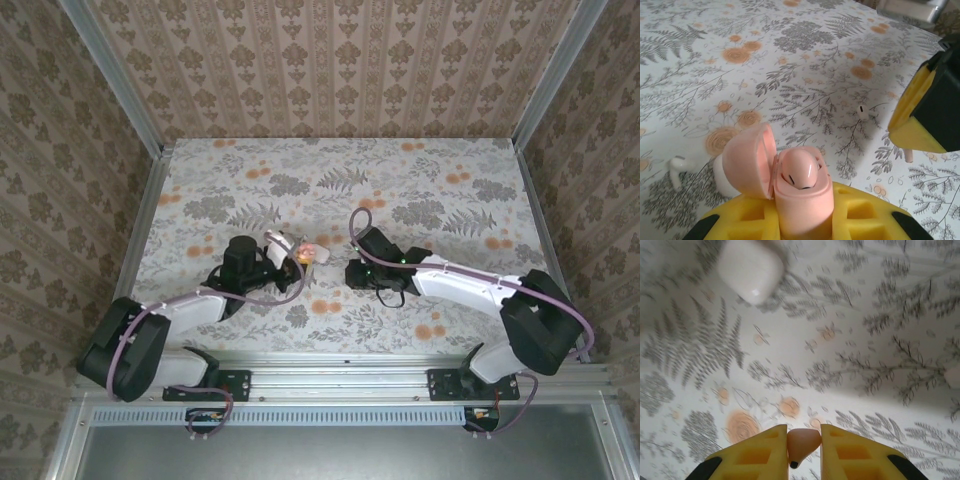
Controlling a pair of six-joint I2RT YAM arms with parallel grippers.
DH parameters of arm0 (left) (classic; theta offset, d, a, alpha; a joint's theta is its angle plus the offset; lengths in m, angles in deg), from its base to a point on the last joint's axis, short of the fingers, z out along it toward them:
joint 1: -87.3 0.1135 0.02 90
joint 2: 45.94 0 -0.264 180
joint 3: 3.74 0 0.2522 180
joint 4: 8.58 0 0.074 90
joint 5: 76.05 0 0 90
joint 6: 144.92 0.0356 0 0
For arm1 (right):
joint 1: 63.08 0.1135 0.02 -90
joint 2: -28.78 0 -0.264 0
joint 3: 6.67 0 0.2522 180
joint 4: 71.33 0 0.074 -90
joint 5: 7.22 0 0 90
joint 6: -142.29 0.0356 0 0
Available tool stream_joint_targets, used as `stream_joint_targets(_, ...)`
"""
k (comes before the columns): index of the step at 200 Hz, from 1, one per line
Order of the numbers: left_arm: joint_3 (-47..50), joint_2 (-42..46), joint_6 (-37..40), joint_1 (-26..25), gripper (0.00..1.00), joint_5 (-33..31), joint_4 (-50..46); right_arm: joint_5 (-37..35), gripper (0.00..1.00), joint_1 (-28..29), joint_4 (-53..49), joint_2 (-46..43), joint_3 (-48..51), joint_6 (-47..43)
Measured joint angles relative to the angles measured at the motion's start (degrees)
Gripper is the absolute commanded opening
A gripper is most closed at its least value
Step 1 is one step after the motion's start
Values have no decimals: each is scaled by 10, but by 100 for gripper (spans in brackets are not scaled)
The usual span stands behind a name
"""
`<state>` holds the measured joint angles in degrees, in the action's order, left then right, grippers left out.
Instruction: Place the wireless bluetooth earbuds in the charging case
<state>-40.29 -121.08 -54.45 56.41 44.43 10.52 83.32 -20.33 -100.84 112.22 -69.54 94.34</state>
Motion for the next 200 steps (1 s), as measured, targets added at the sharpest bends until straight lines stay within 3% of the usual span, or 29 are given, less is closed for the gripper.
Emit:
stream_joint_targets(68,-43,-57,10,-19,10,28,21,-19,21,-1,87,-77,17,0)
stream_joint_targets(200,-72,-98,12,-29,10,64,66,-29,21,-1,145,-53,-18,-14)
